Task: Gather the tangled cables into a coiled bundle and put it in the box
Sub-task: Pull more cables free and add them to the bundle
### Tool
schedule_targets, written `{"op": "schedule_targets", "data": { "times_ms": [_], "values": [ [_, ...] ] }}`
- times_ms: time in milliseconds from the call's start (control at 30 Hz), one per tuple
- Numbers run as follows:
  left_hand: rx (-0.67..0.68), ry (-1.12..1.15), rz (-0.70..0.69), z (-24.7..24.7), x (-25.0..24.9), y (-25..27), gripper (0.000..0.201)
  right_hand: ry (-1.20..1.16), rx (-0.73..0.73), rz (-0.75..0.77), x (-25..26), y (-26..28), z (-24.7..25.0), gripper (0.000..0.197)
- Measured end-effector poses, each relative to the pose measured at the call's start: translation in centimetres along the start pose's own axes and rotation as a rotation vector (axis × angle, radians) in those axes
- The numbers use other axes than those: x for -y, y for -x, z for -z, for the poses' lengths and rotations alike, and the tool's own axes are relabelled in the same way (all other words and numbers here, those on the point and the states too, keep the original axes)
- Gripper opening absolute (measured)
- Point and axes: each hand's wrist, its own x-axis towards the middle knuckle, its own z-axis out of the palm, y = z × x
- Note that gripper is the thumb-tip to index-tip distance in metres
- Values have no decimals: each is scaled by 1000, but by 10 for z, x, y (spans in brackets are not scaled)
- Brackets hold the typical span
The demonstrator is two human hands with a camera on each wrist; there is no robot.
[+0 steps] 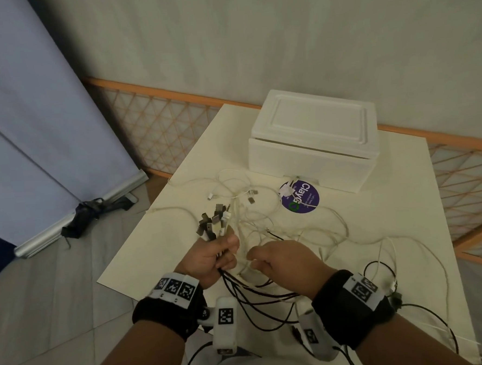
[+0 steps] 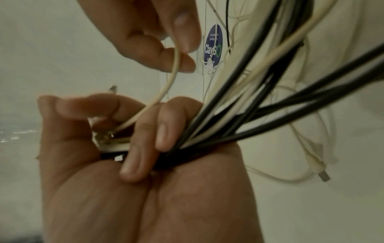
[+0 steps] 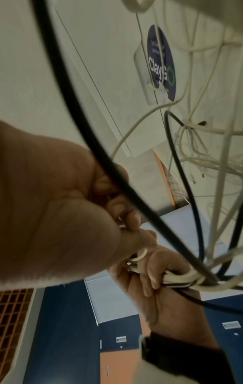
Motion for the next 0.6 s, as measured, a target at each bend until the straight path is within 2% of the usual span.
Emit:
{"op": "schedule_targets", "data": {
  "times_ms": [100,233,300,400,433,500,567,600],
  "values": [
    [-34,-5,-55,3,1,4,45,70,-10,-66,-5,3,3,28],
    [-157,110,-84,15,3,11,50,115,-27,-227,-22,16,11,26],
    [-285,170,-142,24,3,15,46,147,-27,-346,-36,27,19,28],
    [-554,197,-212,43,0,20,50,198,-56,-565,-67,50,32,28],
    [-634,215,-226,51,-1,22,47,186,-80,-624,-78,58,35,28],
    [-746,219,-226,67,-1,25,28,113,-99,-692,-96,71,41,29],
    [-745,231,-206,68,1,26,17,102,25,-726,-104,81,44,39],
    [-719,264,-210,63,1,25,20,153,138,-747,-104,84,44,53]
  ]
}}
